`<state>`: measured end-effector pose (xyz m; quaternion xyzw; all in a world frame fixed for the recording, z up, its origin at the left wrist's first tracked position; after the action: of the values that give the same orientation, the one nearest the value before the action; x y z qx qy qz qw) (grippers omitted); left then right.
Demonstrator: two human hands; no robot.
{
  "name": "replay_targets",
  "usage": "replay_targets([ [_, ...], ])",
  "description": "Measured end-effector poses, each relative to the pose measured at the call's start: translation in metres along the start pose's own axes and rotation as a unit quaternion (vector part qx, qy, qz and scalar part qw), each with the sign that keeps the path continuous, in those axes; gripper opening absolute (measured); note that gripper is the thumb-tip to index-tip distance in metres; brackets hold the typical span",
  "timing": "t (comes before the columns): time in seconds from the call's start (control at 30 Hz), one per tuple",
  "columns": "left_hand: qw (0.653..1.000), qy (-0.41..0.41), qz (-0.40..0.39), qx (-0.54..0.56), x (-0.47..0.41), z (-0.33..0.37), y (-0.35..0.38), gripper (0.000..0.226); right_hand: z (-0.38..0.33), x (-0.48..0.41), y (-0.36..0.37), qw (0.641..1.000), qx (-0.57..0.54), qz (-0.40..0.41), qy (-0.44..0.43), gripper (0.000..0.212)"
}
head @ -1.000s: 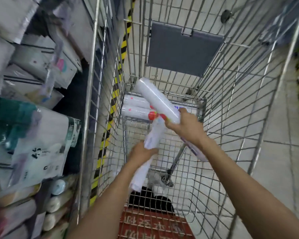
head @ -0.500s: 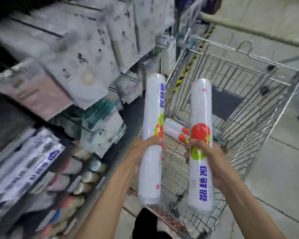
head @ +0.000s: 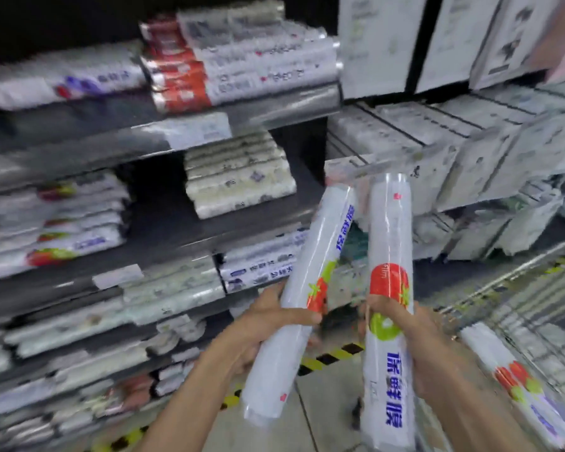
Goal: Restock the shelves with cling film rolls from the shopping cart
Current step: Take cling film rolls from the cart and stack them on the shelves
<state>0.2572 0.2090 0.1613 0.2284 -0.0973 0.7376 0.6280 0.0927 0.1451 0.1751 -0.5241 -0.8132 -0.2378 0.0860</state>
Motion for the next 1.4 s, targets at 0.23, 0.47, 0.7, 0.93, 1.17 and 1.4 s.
replay_targets([
  [0.23, 0.982, 0.016, 0.179, 0.053, 0.092, -0.017, -0.175, 0.040, 0.046, -0.008, 0.174, 0.992, 0.007, -0.121, 0.033, 0.036],
  [0.47, 0.971, 0.020, 0.236, 0.042, 0.157, -0.034, -0.300, 0.063, 0.109, -0.024, 0.296, 0.979, 0.052, -0.170, 0.102, 0.070],
  [0.7, 0.958, 0.002, 0.274, 0.085, 0.168, -0.045, -0.399, 0.080, 0.131, -0.054, 0.380, 0.965, 0.093, -0.216, 0.118, 0.045],
  [0.93, 0.971, -0.001, 0.236, 0.020, 0.158, -0.032, -0.459, 0.078, 0.144, -0.089, 0.426, 0.963, 0.111, -0.218, 0.118, 0.034],
  [1.17, 0.941, 0.030, 0.259, -0.216, 0.147, 0.010, -0.526, 0.075, 0.158, -0.100, 0.452, 0.974, 0.075, -0.195, 0.087, 0.048],
  [1.4, 0.854, 0.112, 0.239, -0.448, 0.123, 0.065, -0.572, 0.050, 0.189, -0.103, 0.467, 0.982, 0.020, -0.179, 0.050, 0.044],
])
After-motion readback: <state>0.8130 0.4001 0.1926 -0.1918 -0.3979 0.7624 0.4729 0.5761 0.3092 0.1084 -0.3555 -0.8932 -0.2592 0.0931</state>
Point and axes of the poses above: each hand's wrist, its own x-axis away from the middle knuckle, its own y-axis out of the palm, z = x × y, the point moved 7 cm from there along -x, towards the middle knuckle, and after that the axes turned 2 degrees about -x, right-handed, at the moved point
